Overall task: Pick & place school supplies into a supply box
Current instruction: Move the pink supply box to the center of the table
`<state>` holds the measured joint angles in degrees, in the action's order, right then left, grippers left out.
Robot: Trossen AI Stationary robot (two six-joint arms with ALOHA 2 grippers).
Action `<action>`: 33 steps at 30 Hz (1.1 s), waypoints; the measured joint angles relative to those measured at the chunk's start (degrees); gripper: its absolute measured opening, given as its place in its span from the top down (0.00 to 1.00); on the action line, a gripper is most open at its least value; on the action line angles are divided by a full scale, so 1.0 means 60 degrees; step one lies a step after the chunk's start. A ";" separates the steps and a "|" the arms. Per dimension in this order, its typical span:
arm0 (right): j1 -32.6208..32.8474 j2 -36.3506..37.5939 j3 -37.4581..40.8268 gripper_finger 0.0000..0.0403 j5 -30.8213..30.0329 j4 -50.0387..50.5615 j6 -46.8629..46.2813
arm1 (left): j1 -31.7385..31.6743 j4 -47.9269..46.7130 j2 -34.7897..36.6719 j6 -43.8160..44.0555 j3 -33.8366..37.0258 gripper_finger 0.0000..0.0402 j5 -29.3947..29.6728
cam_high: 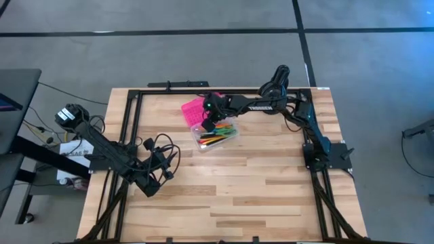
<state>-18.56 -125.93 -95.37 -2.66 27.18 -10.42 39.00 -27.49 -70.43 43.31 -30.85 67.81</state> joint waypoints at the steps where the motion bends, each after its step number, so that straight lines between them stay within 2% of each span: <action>1: 0.0021 0.0000 0.0000 0.98 0.0043 0.0064 0.0041 | 0.0000 -0.0001 0.0002 0.0000 0.0000 0.71 0.0000; 18: 0.0399 0.0030 -0.0011 0.98 0.0201 0.0741 0.0626 | 0.0002 -0.0004 0.0002 0.0000 0.0000 0.71 0.0004; 33: 0.1334 0.0047 -0.0025 0.98 0.0209 0.1203 0.1079 | 0.0000 -0.0004 0.0002 0.0000 -0.0004 0.71 -0.0013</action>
<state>-10.56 -125.64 -95.53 -1.41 34.40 -3.95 39.00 -27.51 -70.41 43.31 -30.87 67.73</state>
